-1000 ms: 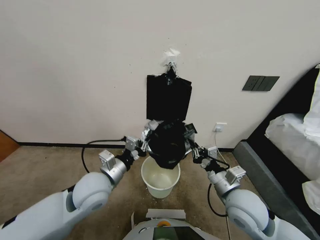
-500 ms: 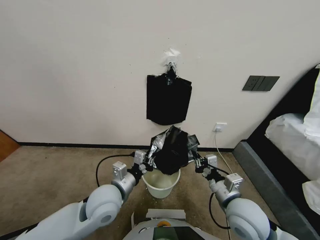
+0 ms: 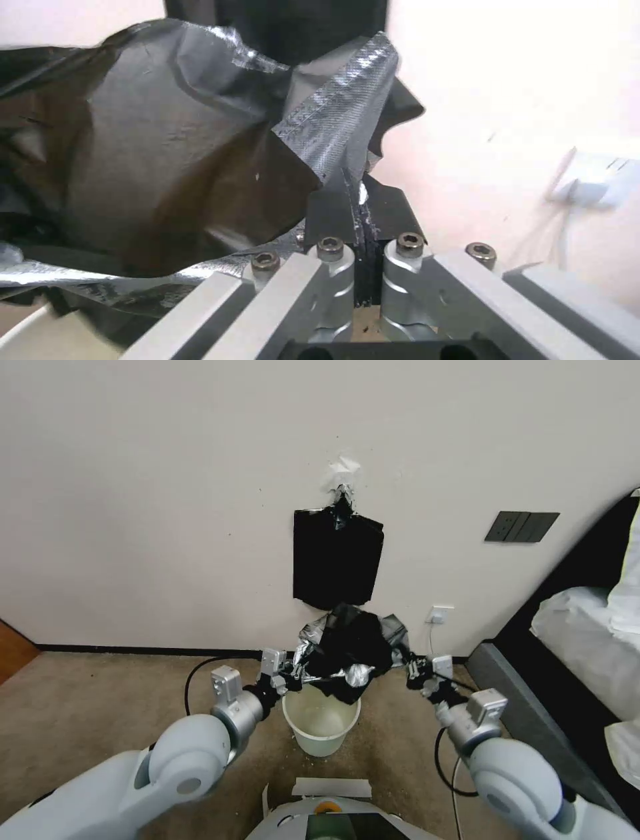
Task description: Place a trash bag onto the trash bin.
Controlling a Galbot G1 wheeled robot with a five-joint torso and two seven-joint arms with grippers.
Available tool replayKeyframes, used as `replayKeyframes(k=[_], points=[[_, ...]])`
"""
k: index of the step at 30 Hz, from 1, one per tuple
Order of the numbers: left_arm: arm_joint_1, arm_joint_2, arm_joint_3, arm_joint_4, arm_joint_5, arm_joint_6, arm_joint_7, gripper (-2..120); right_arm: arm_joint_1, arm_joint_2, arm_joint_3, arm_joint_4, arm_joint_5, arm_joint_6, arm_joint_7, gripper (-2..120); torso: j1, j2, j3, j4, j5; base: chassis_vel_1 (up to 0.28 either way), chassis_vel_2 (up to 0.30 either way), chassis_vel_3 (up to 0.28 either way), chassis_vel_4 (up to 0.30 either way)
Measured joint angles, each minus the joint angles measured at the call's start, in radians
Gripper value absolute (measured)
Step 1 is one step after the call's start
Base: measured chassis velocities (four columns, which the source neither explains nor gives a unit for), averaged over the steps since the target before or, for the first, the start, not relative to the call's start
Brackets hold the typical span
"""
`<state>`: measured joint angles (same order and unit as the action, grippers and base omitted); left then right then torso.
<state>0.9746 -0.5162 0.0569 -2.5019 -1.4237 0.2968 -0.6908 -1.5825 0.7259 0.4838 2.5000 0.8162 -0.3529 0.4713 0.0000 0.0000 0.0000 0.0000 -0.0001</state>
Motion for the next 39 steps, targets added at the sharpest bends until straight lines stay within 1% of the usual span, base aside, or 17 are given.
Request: replayKeyframes(k=[2,3,5,6,7,9,11,12,14,15,18,23,27,28,30,33,39], points=[[0.079,-0.004,-0.033,0.0,0.004,0.015,-0.011,0,-0.02,0.031,-0.052,0.0,-0.019,-0.011,0.003,0,0.0,0.0,0.0,0.0001,0.0003,0.0,0.0,0.0,0.0],[0.079,-0.004,-0.033,0.0,0.004,0.015,-0.011,0,-0.02,0.031,-0.052,0.0,-0.019,-0.011,0.003,0,0.0,0.0,0.0,0.0001,0.0003,0.0,0.0,0.0,0.0],[0.169,-0.032,-0.05,0.001,0.05,0.025,-0.013,0,-0.059,0.076,-0.104,0.0,-0.057,-0.015,0.001,0,0.0,0.0,0.0,0.0001,-0.0001,0.0,0.0,0.0,0.0],[0.188,-0.047,-0.05,0.001,0.073,0.03,-0.011,0,-0.064,0.088,-0.119,0.0,-0.056,-0.017,0.001,0,0.0,0.0,0.0,-0.0003,-0.0001,0.0,0.0,0.0,0.0],[0.188,-0.047,-0.05,0.001,0.073,0.03,-0.011,0,-0.064,0.088,-0.119,0.0,-0.056,-0.017,0.001,0,0.0,0.0,0.0,-0.0003,-0.0001,0.0,0.0,0.0,0.0],[0.226,-0.094,-0.043,0.001,0.146,0.038,-0.002,0,-0.069,0.123,-0.143,0.0,-0.024,-0.028,0.006,0,0.0,0.0,0.0,0.0,0.0,0.0,0.0,0.0,0.0],[0.239,-0.121,-0.035,0.017,0.189,0.041,0.001,0,-0.068,0.14,-0.149,0.0,0.003,-0.034,0.013,0,0.0,0.0,0.0,0.0,0.0002,0.0,0.0,0.0,0.0],[0.239,-0.121,-0.035,0.017,0.189,0.041,0.001,0,-0.068,0.14,-0.149,0.0,0.003,-0.034,0.013,0,0.0,0.0,0.0,0.0,0.0002,0.0,0.0,0.0,0.0],[0.258,-0.159,-0.025,0.058,0.246,0.043,0.005,0,-0.065,0.165,-0.164,0.0,0.027,-0.039,0.018,0,0.0,0.0,0.0,-0.0001,-0.0003,0.0,0.0,0.0,0.0],[0.258,-0.159,-0.025,0.058,0.246,0.043,0.005,0,-0.065,0.165,-0.164,0.0,0.027,-0.039,0.018,0,0.0,0.0,0.0,-0.0001,-0.0003,0.0,0.0,0.0,0.0],[0.307,-0.197,-0.04,0.097,0.302,0.043,0.009,0,-0.044,0.211,-0.196,-0.016,0.042,-0.044,0.019,0,0.0,0.0,0.0,-0.0001,-0.0001,0.0,0.0,0.0,0.0],[0.362,-0.23,-0.06,0.13,0.342,0.034,0.013,0,-0.024,0.247,-0.223,-0.055,0.045,-0.045,0.022,0,0.0,0.0,0.0,0.0002,0.0001,0.0,0.0,0.0,0.0],[0.381,-0.304,-0.043,0.199,0.406,0.021,0.026,0,-0.018,0.279,-0.251,-0.113,0.023,-0.044,0.03,0,0.0,0.0,0.0,-0.0001,-0.0001,0.0,0.0,0.0,0.0],[0.381,-0.304,-0.043,0.199,0.406,0.021,0.026,0,-0.018,0.279,-0.251,-0.113,0.023,-0.044,0.03,0,0.0,0.0,0.0,-0.0001,-0.0001,0.0,0.0,0.0,0.0],[0.387,-0.327,-0.038,0.22,0.427,0.017,0.026,0,-0.021,0.292,-0.258,-0.131,0.01,-0.043,0.036,0,0.0,0.0,0.0,-0.0002,0.0001,0.0,0.0,0.0,0.0],[0.417,-0.334,-0.047,0.22,0.45,0.007,0.027,0,-0.03,0.301,-0.261,-0.136,-0.002,-0.04,0.046,0,0.0,0.0,0.0,-0.0002,0.0001,0.0,0.0,0.0,0.0],[0.516,-0.337,-0.072,0.179,0.516,-0.002,0.033,0,-0.071,0.325,-0.282,-0.134,-0.061,-0.045,0.083,0,0.0,0.0,0.0,0.0,0.0001,0.0,0.0,0.0,0.0]])
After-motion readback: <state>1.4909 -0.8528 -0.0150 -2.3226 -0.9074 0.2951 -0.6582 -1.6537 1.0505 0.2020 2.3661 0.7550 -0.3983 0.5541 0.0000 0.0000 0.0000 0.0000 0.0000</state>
